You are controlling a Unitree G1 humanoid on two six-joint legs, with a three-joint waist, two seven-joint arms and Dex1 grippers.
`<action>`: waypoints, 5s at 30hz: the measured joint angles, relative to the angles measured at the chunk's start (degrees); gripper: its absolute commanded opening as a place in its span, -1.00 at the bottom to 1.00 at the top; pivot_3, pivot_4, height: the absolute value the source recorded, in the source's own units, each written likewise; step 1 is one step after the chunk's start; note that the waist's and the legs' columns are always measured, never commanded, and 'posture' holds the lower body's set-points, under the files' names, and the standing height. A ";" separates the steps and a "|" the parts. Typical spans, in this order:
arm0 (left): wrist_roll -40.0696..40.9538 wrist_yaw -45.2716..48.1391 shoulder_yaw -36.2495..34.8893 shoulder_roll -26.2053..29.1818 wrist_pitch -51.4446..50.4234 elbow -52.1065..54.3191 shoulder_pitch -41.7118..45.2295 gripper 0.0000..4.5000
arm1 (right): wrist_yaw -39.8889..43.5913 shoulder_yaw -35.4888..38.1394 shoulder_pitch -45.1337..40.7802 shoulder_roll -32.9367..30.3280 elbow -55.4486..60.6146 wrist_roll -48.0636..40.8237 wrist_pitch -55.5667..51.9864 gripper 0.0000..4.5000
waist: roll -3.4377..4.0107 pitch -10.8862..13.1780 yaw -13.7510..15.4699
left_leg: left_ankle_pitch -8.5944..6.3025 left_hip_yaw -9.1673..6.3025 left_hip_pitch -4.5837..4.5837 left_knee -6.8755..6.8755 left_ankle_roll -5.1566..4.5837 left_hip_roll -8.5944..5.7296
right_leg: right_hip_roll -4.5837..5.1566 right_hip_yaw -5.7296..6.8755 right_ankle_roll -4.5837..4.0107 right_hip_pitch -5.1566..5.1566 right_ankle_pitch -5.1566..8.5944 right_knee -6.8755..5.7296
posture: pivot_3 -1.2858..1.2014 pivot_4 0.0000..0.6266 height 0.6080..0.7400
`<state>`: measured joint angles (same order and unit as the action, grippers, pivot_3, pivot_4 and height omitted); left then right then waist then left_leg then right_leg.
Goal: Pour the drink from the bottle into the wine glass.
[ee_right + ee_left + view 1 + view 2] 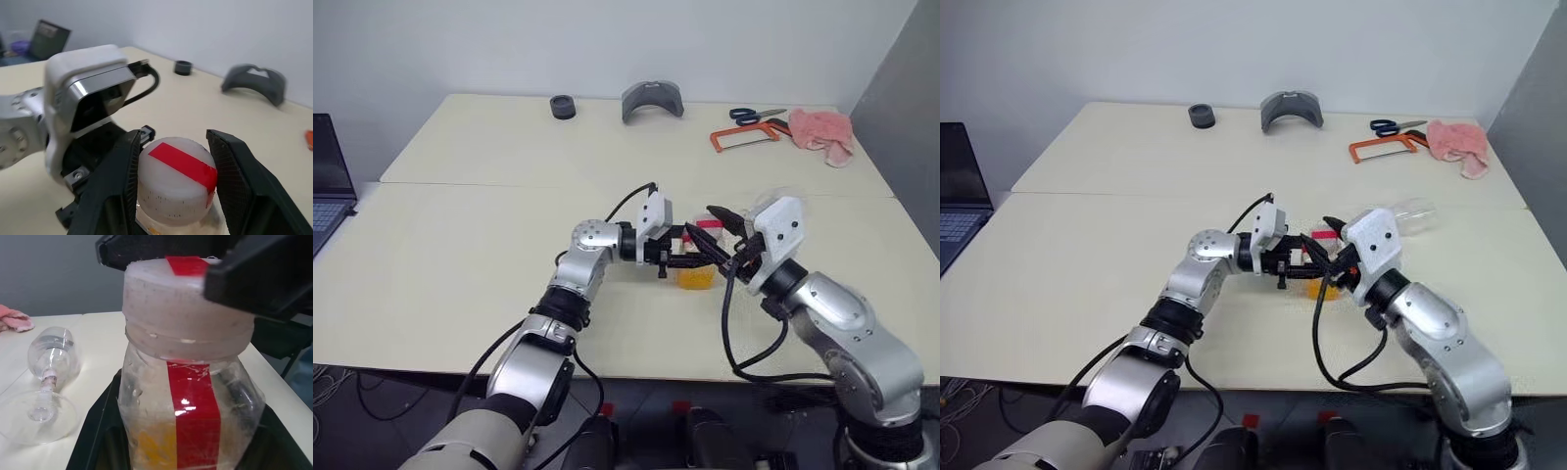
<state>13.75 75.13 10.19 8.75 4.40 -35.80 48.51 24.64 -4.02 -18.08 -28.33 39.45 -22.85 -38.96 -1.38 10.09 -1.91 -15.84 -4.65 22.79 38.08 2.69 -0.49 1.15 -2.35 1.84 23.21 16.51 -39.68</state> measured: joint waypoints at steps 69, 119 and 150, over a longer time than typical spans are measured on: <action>0.05 -0.53 -0.75 -0.03 -1.40 3.17 -0.53 -0.21 | 3.64 16.42 6.83 -9.37 3.80 -11.46 -4.22 1.00 | 0.02 0.02 0.08 | 0.00 0.02 0.02 0.02 0.00 0.05 | 0.03 -0.05 -0.01 0.01 0.00 -0.07 | 0.03 -0.52 1.00; 0.03 -0.55 -0.76 -0.13 -1.41 3.18 -0.53 -0.21 | -0.83 7.99 1.95 -6.35 2.45 -6.98 -3.13 1.00 | 0.02 0.02 0.08 | 0.00 0.00 0.01 0.03 0.00 0.05 | 0.02 -0.03 -0.01 0.01 0.00 -0.08 | 0.03 -0.52 1.00; 0.06 -0.59 -0.76 -0.17 -1.37 3.19 -0.74 -0.21 | 2.90 11.25 4.75 -9.12 5.03 -16.66 -5.38 1.00 | 0.02 0.02 0.08 | 0.00 0.00 0.01 0.03 -0.01 0.05 | 0.01 -0.03 -0.01 0.01 0.00 -0.07 | 0.03 -0.52 1.00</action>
<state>13.81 74.54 9.43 8.58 3.03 -32.61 47.76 27.54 7.23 -13.33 -37.46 44.48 -39.51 -44.34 -1.36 10.11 -1.83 -15.84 -4.65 22.81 38.11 2.68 -0.44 1.17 -2.38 1.83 23.22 16.51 -39.75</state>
